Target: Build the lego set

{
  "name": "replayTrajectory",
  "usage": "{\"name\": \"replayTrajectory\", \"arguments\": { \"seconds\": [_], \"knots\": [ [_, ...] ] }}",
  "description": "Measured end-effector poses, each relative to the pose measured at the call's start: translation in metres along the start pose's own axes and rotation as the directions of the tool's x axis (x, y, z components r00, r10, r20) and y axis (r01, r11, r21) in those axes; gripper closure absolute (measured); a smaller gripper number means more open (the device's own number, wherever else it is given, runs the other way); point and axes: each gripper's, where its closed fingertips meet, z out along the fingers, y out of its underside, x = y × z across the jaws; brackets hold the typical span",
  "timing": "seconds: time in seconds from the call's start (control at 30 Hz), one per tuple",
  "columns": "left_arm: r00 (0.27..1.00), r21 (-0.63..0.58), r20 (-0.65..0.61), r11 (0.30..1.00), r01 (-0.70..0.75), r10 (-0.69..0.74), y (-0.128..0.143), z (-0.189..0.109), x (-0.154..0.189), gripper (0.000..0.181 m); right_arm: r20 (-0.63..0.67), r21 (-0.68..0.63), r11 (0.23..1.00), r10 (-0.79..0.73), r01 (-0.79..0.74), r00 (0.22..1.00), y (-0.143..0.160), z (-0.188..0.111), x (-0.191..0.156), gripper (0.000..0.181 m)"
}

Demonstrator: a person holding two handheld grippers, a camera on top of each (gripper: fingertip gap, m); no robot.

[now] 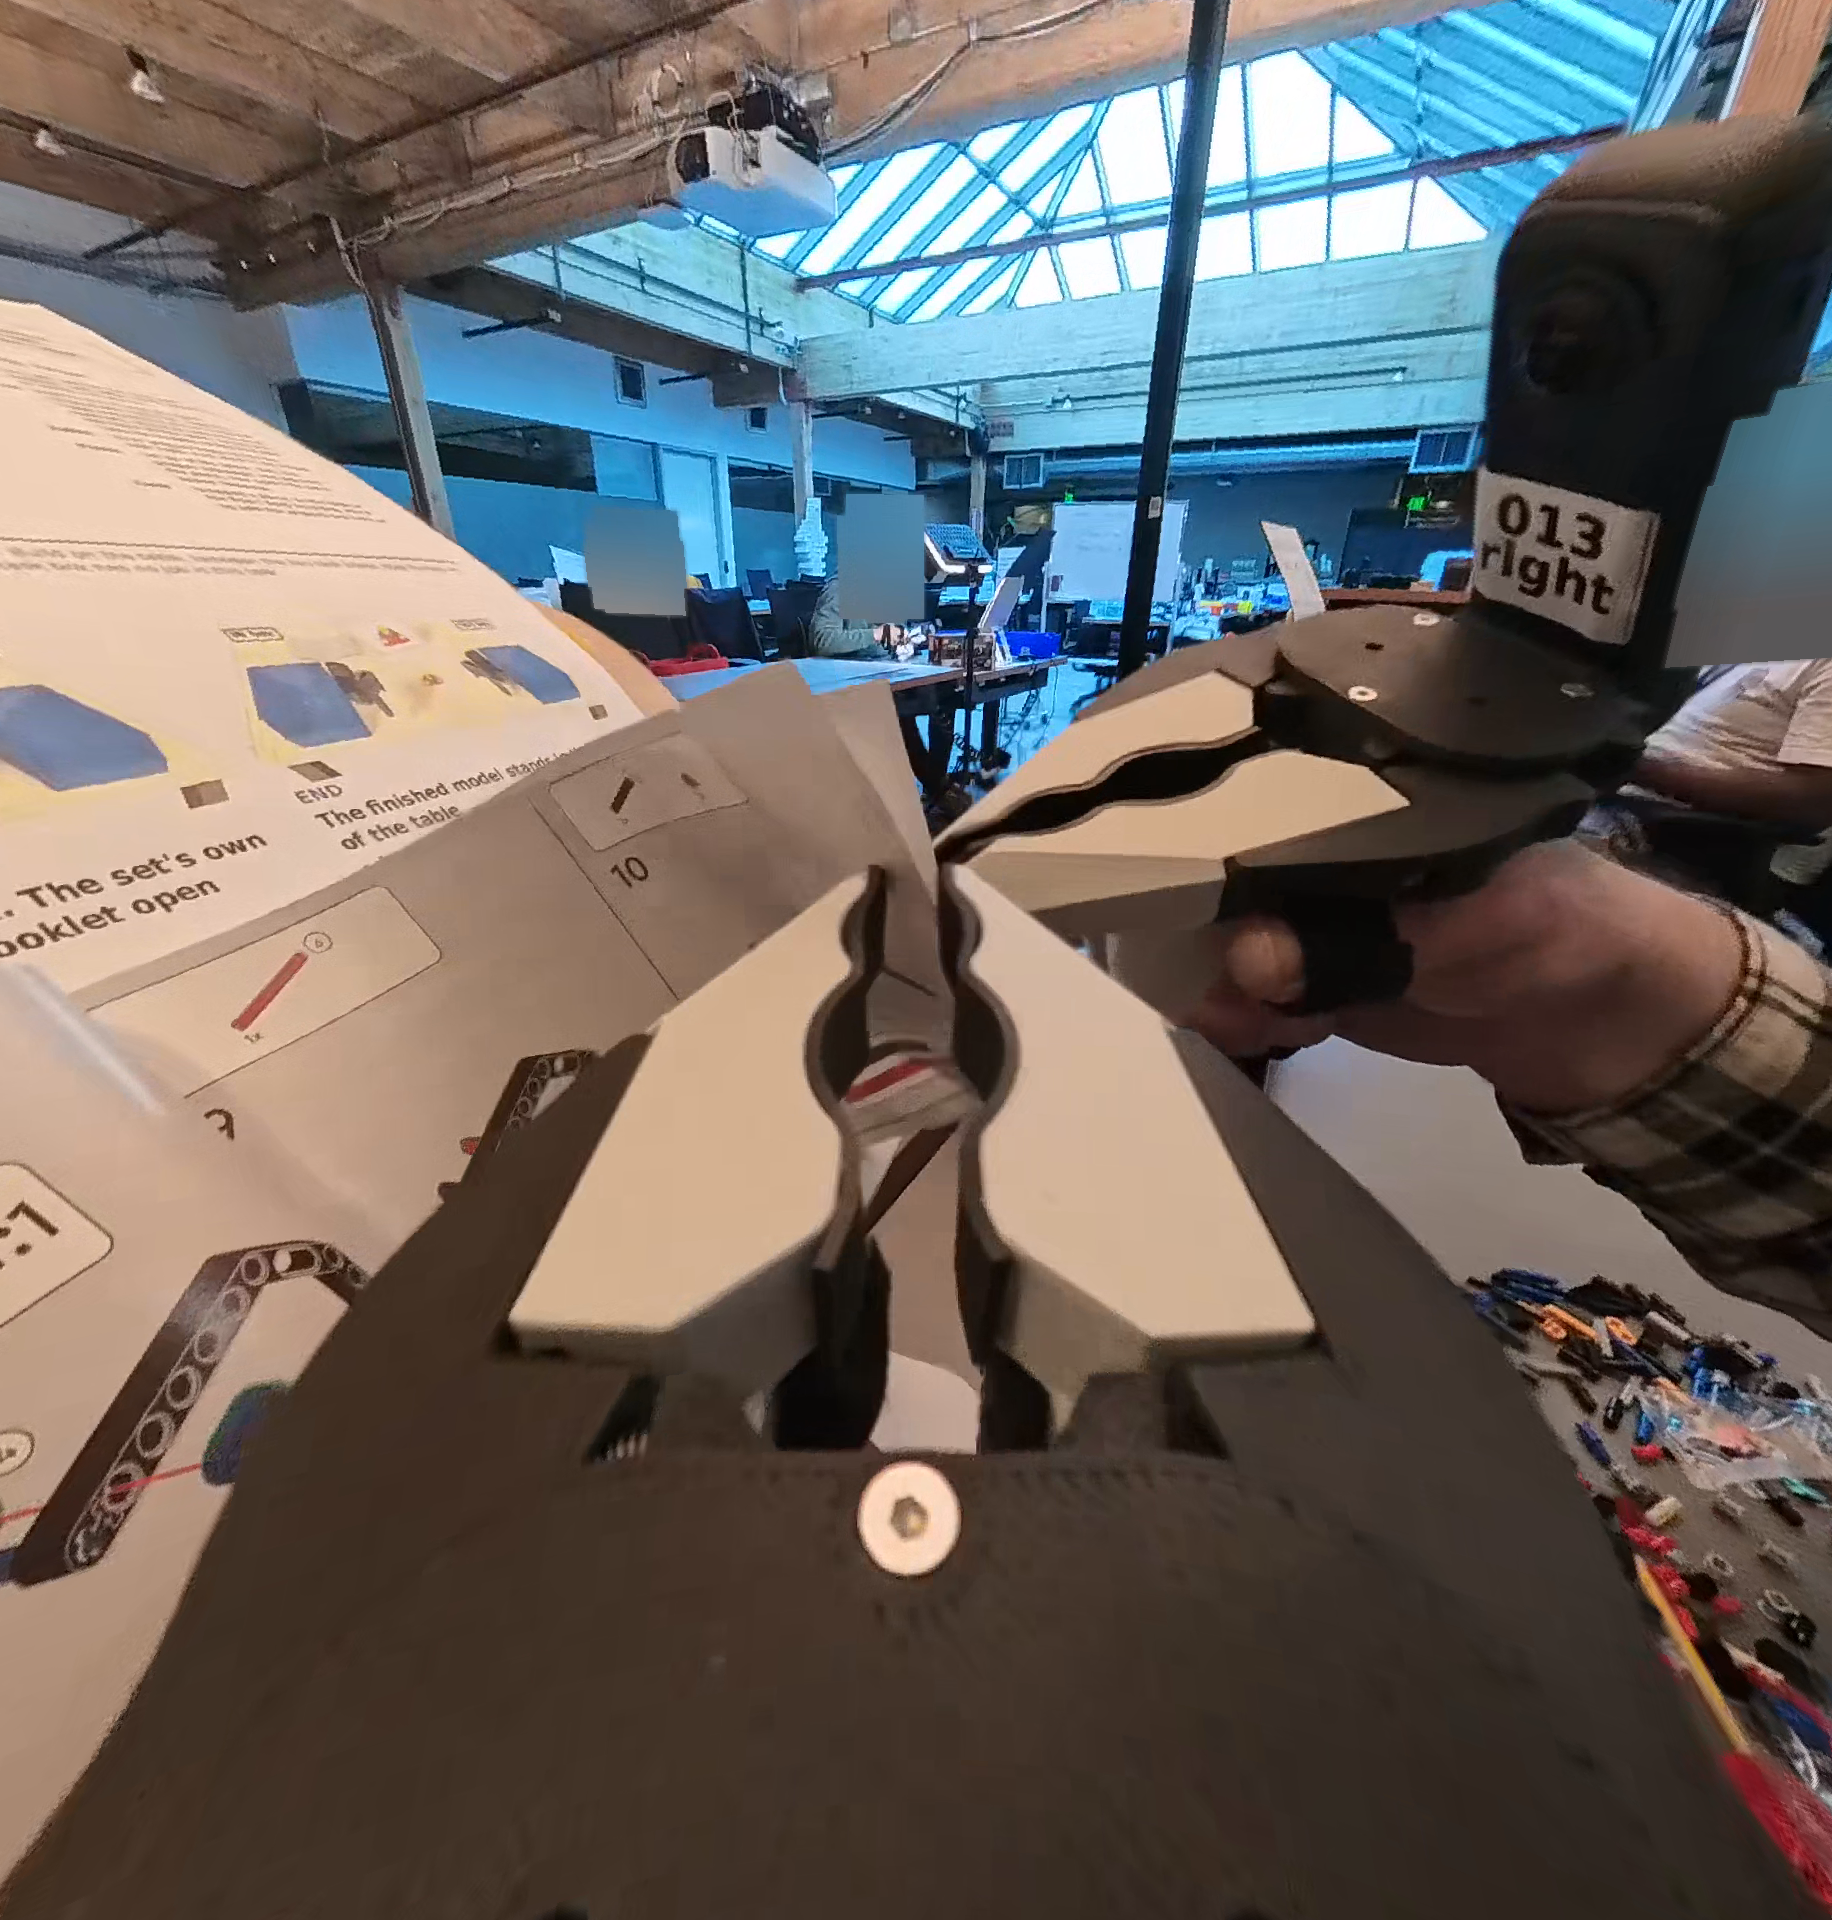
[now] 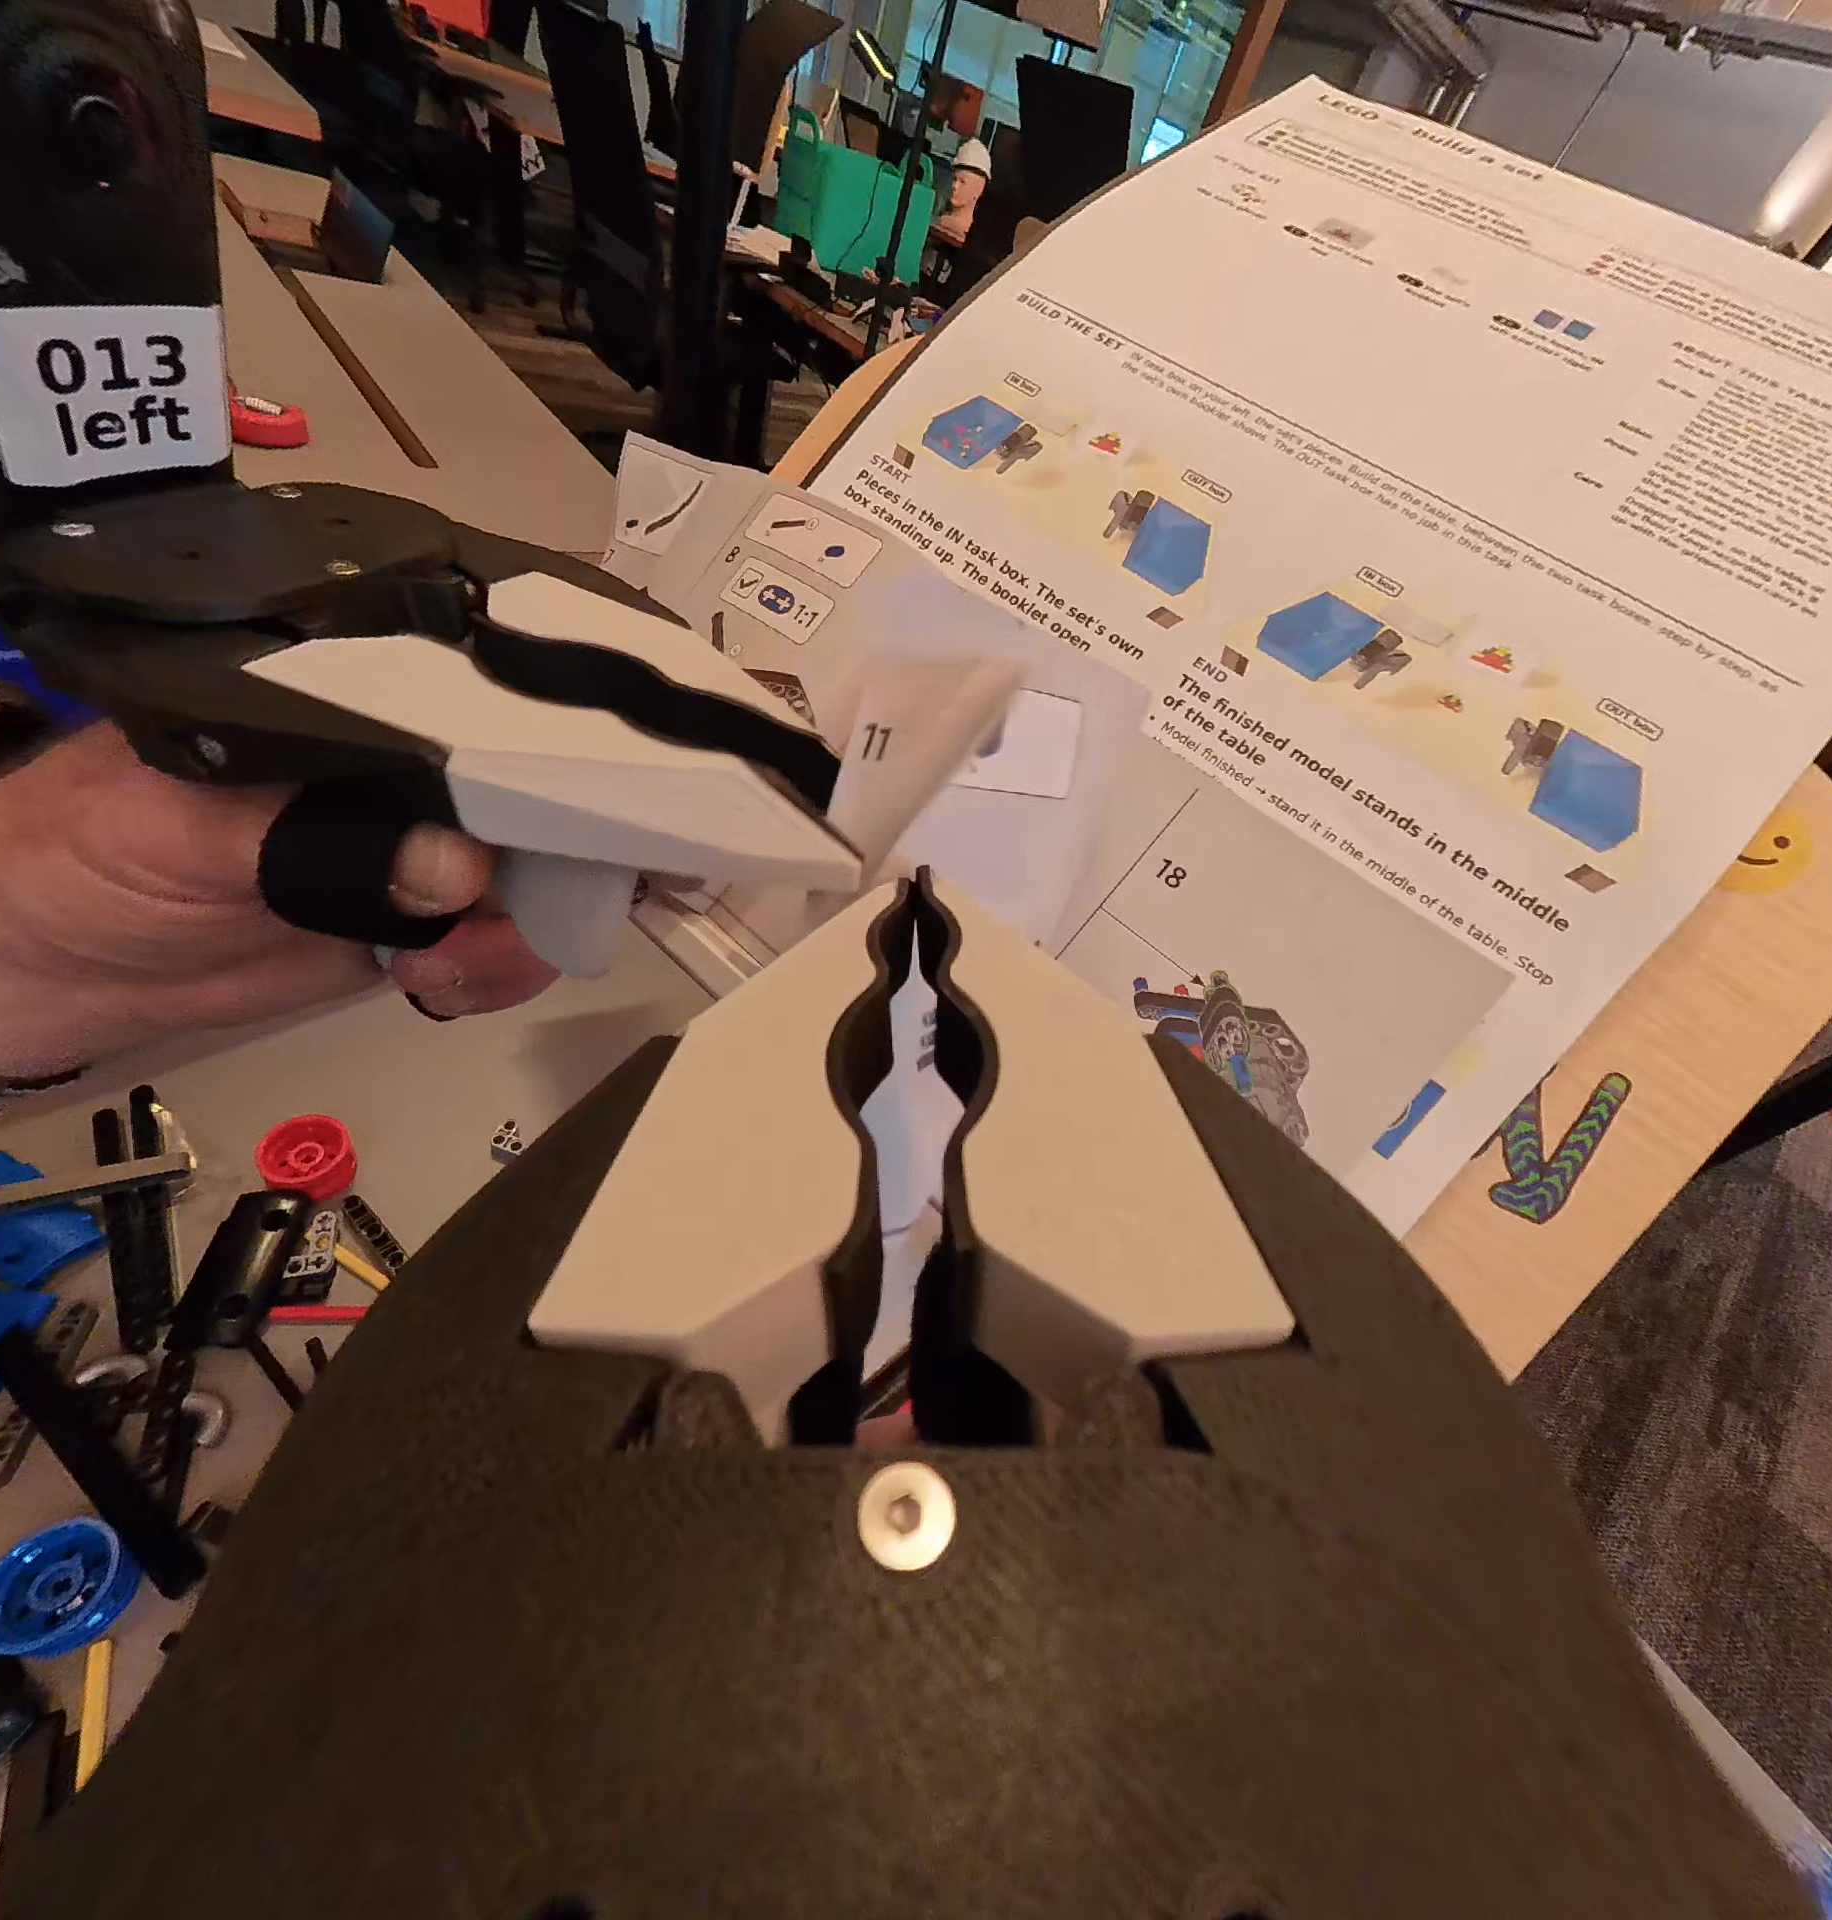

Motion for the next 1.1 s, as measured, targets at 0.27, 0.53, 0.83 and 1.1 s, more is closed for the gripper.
{"name": "replayTrajectory", "arguments": {
  "seconds": [0.27,0.53,0.83,1.1],
  "knots": [
    [0.999,-0.008,-0.017,0.999,0.039,-0.039,0.002,-0.003,-0.004,0.181,-0.015,0.005,1.0,0.016,-0.016,1.0,0.0,-0.003,0.005,0.181],
    [0.996,-0.066,0.083,0.998,-0.007,0.012,-0.006,-0.044,-0.031,0.181,-0.254,-0.036,0.992,-0.127,0.122,0.959,-0.009,-0.03,0.033,0.158],
    [0.97,-0.135,0.241,0.991,0.006,0.027,-0.008,-0.13,-0.079,0.181,-0.271,-0.072,0.969,-0.246,0.235,0.931,-0.015,-0.04,0.019,0.156],
    [0.924,-0.15,0.381,0.984,0.09,-0.027,0.01,-0.185,-0.129,0.181,-0.193,-0.128,0.958,-0.279,0.257,0.941,-0.006,-0.038,-0.008,0.156]
  ]
}}
